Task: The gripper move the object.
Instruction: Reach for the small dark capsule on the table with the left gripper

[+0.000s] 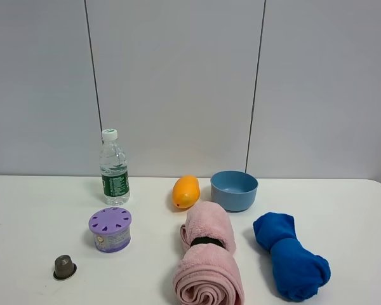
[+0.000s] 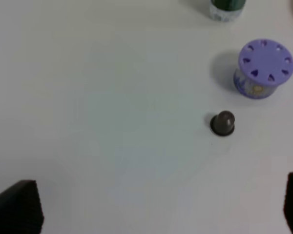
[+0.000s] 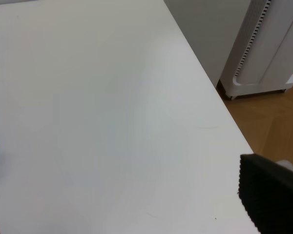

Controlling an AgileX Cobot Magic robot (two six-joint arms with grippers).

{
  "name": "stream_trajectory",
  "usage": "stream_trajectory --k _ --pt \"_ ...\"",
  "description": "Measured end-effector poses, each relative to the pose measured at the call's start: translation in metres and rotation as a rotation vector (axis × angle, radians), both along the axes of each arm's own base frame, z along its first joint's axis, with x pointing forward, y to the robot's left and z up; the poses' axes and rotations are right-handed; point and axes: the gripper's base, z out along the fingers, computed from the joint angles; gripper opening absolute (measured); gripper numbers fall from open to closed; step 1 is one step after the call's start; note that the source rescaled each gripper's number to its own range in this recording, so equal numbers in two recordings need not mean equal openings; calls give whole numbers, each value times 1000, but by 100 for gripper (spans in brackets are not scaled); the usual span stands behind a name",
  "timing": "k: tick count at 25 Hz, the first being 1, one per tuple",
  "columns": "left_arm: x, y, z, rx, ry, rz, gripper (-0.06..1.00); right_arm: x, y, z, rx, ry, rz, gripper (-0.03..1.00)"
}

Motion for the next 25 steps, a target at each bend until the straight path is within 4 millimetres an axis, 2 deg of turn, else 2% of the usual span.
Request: stream_trajectory --k 3,6,15,19,25 --pt "19 0 11 2 26 -6 100 0 0 0 0 0 0 100" --pt "36 -2 12 -4 74 -30 100 0 0 0 0 0 0 100" --pt "79 -6 -12 6 253 -108 100 0 0 0 0 0 0 100" --pt "99 -21 -22 29 257 -197 100 0 0 0 0 0 0 100" --pt "130 -54 -41 46 303 -328 100 0 0 0 0 0 0 100"
